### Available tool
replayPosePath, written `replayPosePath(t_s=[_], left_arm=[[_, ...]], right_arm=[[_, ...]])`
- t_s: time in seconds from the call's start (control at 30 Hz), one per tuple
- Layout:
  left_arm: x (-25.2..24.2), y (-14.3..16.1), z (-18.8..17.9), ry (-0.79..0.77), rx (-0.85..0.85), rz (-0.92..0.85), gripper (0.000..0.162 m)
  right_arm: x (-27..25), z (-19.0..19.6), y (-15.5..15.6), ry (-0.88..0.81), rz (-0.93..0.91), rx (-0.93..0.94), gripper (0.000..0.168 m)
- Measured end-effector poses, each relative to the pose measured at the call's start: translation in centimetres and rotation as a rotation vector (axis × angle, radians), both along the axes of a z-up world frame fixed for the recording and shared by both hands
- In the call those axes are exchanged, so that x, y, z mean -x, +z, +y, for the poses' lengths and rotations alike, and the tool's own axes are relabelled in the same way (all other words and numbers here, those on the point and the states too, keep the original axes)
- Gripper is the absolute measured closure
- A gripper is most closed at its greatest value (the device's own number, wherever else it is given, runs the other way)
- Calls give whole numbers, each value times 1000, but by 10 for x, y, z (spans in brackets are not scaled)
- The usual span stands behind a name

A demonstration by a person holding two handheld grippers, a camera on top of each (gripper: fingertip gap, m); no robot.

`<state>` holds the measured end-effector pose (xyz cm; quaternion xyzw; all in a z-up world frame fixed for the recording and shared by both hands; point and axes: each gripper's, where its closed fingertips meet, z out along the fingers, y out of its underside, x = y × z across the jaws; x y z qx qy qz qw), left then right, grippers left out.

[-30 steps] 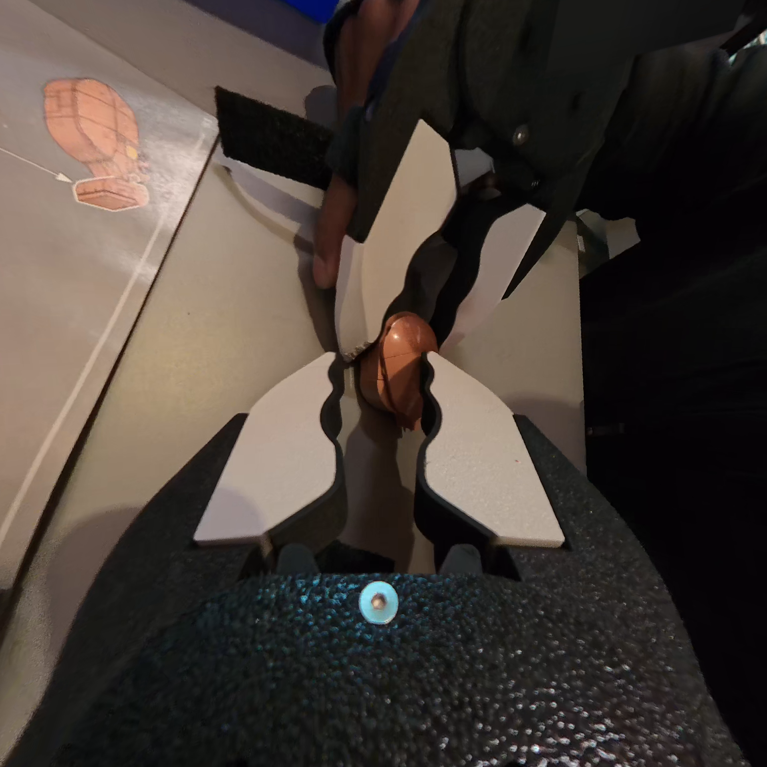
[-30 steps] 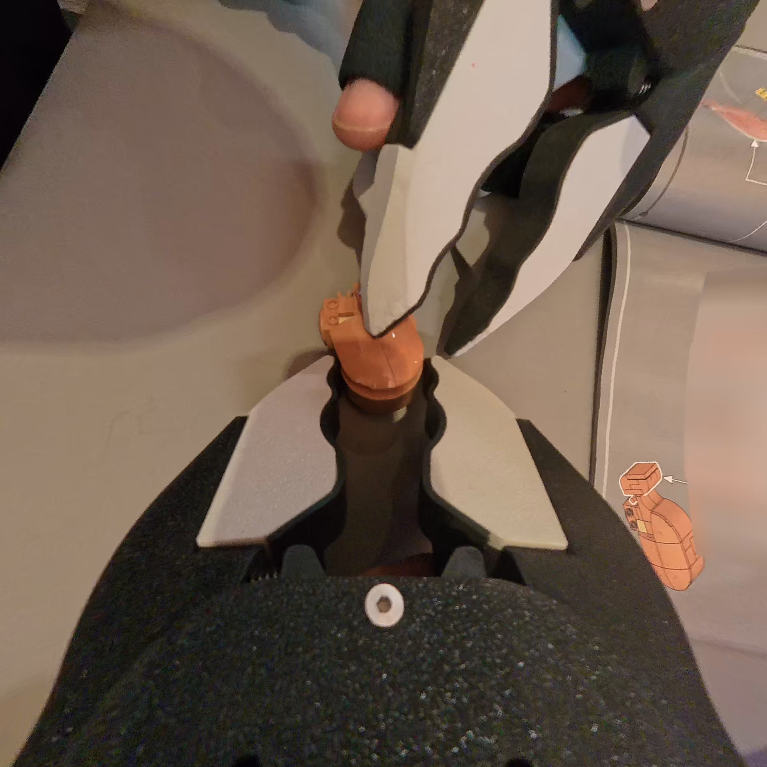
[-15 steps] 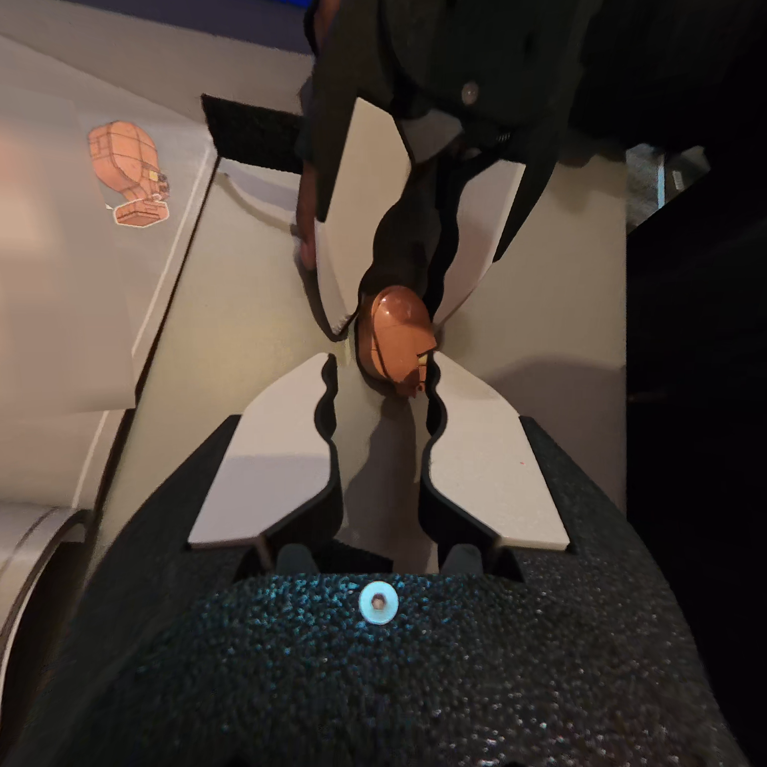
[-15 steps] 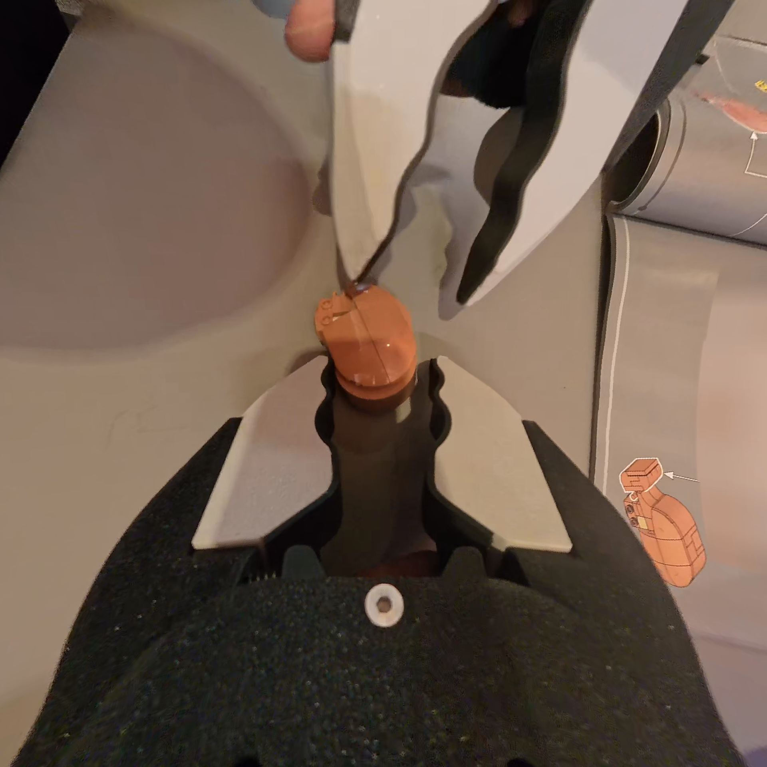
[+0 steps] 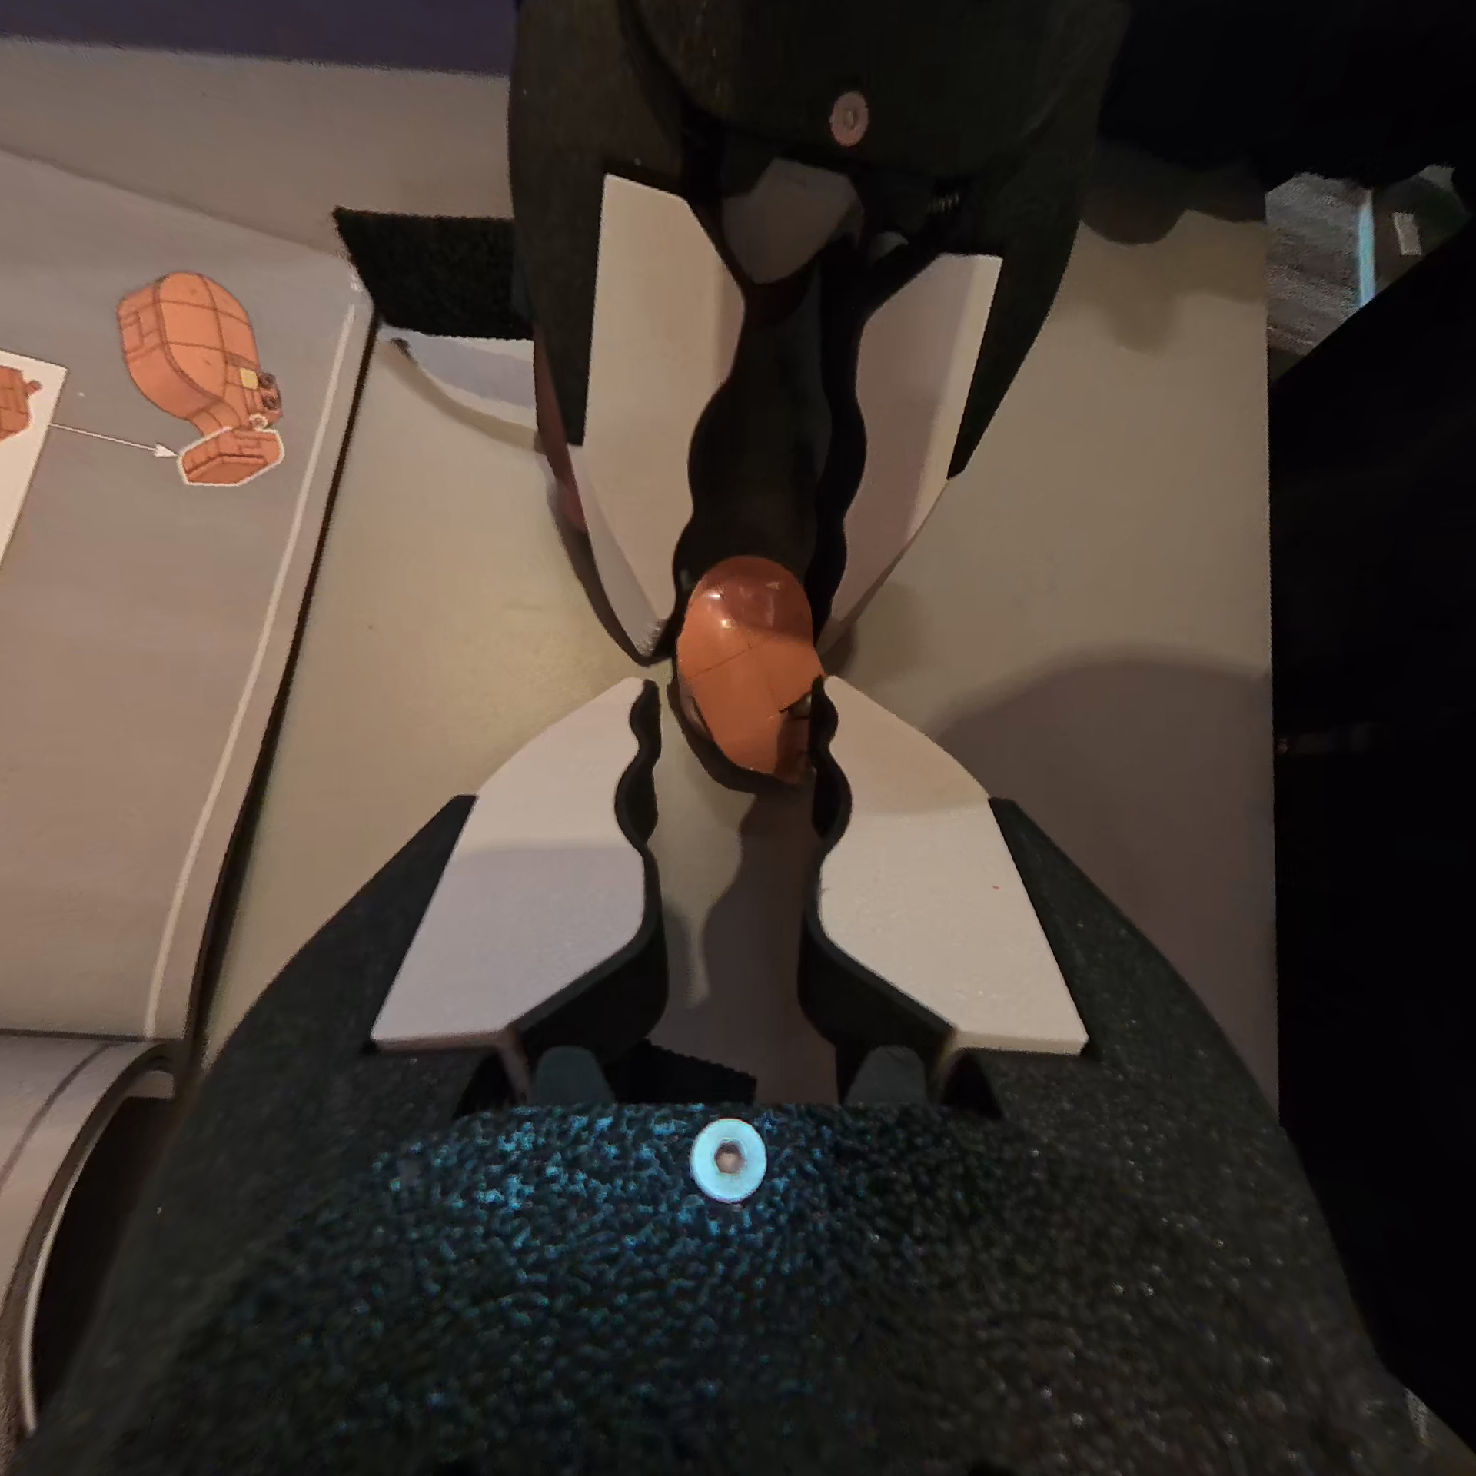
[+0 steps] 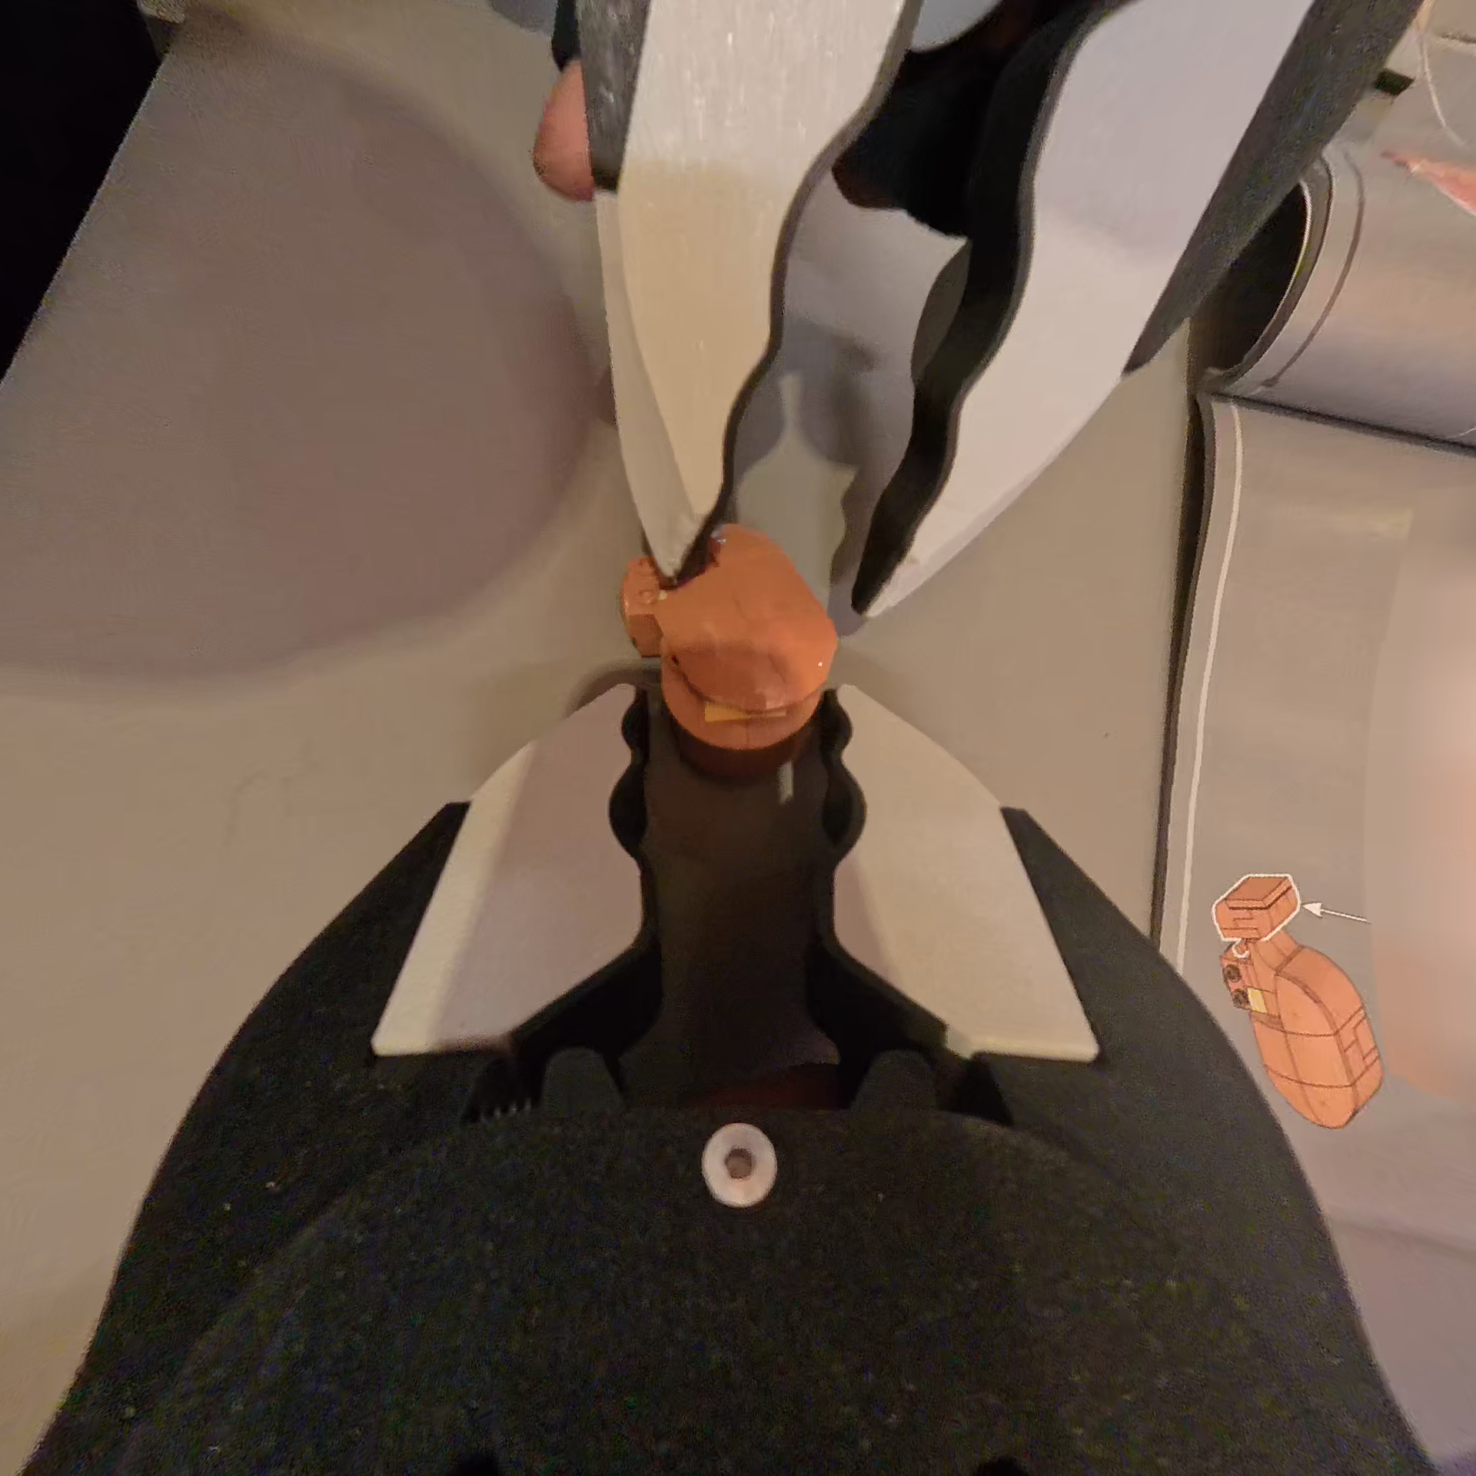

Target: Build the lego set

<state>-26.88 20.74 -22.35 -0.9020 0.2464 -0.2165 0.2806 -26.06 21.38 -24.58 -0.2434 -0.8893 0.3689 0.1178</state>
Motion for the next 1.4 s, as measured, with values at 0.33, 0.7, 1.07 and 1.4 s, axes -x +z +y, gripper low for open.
replayPosePath(t_s=[0.33,0.7,1.07,1.4], left_arm=[[-2,0,-1,2,-3,31,128],[-1,1,4,91,-28,24,131],[-15,4,0,124,-56,-23,130],[49,5,-11,405,-29,-70,122]], right_arm=[[3,5,-1,-40,-18,6,130],[5,7,1,-78,5,8,131],[5,8,6,-101,112,-17,140],[6,9,6,-109,103,-12,135]])
